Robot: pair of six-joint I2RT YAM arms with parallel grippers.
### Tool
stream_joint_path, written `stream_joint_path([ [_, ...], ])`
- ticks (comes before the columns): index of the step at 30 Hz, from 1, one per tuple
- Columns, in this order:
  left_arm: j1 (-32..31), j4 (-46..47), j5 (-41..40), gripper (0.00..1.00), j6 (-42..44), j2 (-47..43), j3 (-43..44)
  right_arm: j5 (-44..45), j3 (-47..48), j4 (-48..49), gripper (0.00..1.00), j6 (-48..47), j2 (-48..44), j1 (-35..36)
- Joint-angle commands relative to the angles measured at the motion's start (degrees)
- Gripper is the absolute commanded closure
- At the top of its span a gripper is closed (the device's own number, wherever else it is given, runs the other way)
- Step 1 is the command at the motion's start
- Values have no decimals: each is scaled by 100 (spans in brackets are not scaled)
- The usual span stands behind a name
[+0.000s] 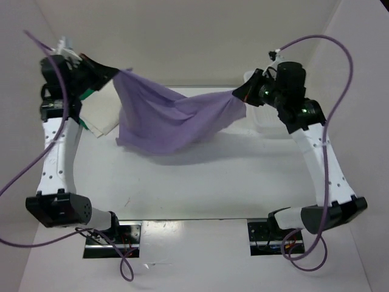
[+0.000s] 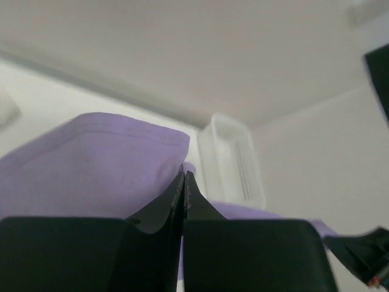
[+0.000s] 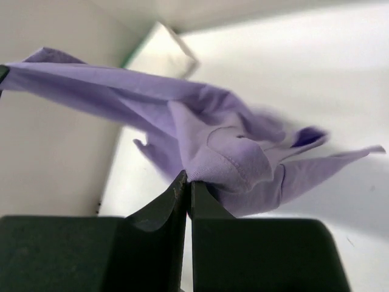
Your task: Fold and stack the t-shirts
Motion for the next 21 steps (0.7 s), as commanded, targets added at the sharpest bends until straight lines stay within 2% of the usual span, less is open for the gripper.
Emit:
stream_joint_path([
  [1, 422, -353, 318, 100, -34, -445, 1069, -302, 591, -187, 95, -270, -713, -42],
  [6, 423, -1119, -16, 100, 423, -446, 2479, -537, 1373, -785, 95, -446, -1020, -42],
  [11, 423, -1235, -236, 100, 547, -288, 2902, -1373, 1296, -654, 93, -315, -1126, -42],
  [15, 475, -963, -34, 100, 635, 71, 2184, -1242, 330, -531, 92, -376, -1048, -111],
  [17, 475, -962, 246, 100, 687, 431, 1527, -1312, -671, -286, 92, -376, -968, -330],
  [20, 169, -611, -24, 100, 871, 1231, 848, -1400, -1875, 338, 93, -254, -644, -769],
  [21, 11, -611, -86, 100, 1020, 1825, 846, -1400, -2270, 592, 95, -201, -347, -902],
])
